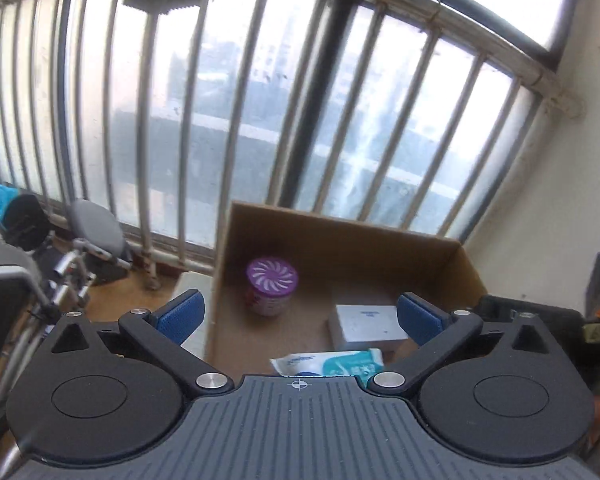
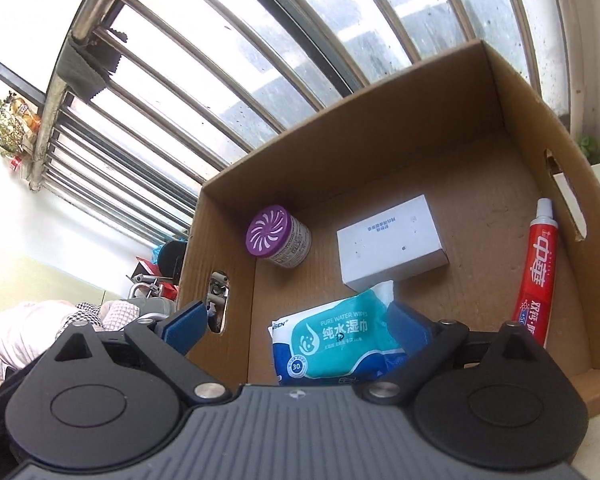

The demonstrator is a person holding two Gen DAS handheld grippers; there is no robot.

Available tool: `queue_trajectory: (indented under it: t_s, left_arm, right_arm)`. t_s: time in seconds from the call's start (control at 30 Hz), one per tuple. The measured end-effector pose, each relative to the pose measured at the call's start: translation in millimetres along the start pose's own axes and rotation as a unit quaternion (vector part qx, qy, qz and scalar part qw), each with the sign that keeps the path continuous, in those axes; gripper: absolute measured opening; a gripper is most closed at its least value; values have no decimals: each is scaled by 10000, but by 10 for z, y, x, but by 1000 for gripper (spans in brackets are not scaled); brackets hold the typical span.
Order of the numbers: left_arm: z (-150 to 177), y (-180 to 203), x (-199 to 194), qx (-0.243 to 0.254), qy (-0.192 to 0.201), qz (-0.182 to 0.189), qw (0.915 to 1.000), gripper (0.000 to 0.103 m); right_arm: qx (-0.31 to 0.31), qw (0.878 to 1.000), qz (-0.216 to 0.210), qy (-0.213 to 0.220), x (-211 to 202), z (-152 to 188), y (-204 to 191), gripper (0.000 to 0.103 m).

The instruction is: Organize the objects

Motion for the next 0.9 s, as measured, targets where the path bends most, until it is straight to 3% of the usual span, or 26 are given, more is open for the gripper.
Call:
queue_trajectory:
  t_s: [0.13,0.23,0.33,0.5,0.63,0.77,0.9]
  left_arm:
    - [23,-16,-154,187,-195,-482,9985,103]
    - [46,10,-286,488,20,-895,9948,103]
    - [69,38,-395,702,226,-1067,9916,103]
    - [105,73,-477,644,166,-1038,9924,103]
    - [131,81,-542,627,94,-1218,9905,103]
    - [175,121,-555,575,142,-1151,9916,103]
    - [210,237,-533,692,234,-839,9938,103]
  right_arm:
    - [-188,9995,75,246,-195,126,-138,100]
    - [-391,9982,192,405,-324,246,-218,100]
    - [-592,9964,299,534,-431,332,-277,101]
    - [-876,9922,466,753,-630,417,-348,103]
    - [-1216,9853,765,924,-779,446,-388,103]
    - [-1603,9719,1181,1258,-920,451,-412,103]
    - [-1920,9557,1544,1610,-1031,453,-399,103]
Point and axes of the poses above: each gripper's, at about its wrist camera, not at the fingertips, and x roughly the way its jaws point, y to its right, z to its underside, the point moved 8 cm from there along x, roughly the way its jaws point, and after that the axes turned 8 degrees about x, right-handed, at the moved point
